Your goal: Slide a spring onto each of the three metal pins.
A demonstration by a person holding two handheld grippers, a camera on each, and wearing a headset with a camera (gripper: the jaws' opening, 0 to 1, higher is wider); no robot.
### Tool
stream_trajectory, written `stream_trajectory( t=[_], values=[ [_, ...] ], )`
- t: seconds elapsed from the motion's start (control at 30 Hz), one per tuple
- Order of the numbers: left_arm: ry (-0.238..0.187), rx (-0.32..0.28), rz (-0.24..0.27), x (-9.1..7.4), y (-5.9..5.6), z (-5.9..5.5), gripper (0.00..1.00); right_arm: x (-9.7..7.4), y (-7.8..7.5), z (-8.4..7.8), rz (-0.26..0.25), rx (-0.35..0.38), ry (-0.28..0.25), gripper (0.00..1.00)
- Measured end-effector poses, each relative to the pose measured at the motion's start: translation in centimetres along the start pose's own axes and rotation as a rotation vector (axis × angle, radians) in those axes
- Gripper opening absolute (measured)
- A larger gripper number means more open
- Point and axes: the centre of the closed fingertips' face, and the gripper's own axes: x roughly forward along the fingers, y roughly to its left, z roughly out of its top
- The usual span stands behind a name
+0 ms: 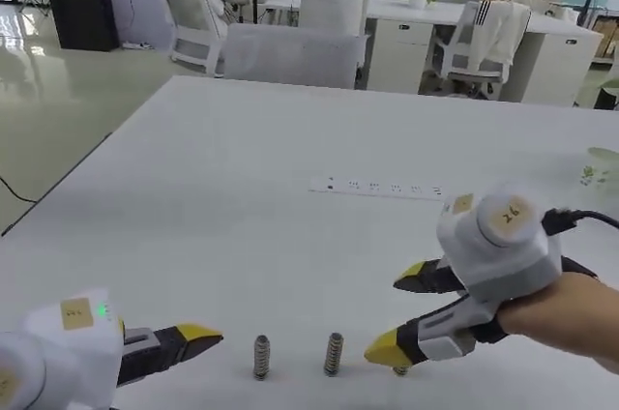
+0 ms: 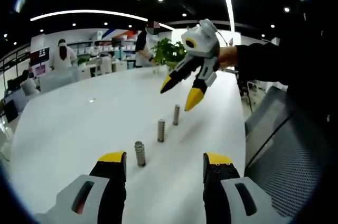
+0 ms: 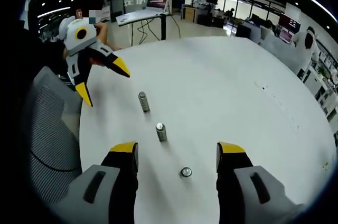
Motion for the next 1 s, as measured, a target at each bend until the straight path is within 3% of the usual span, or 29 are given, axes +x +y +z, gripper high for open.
stream_trajectory(
  t=[0.43,1.0],
  values=[
    [0.004,-0.003,0.009,0.4,0.1,0.1,0.56,-1.2,0.6,-2.5,-0.023,0.065,-0.051,0.63],
    [-0.007,-0.015,0.024,0.0,0.0,0.0,0.57,-2.2,2.2,-3.7,-0.041,0.074,-0.161,0.68]
  ],
)
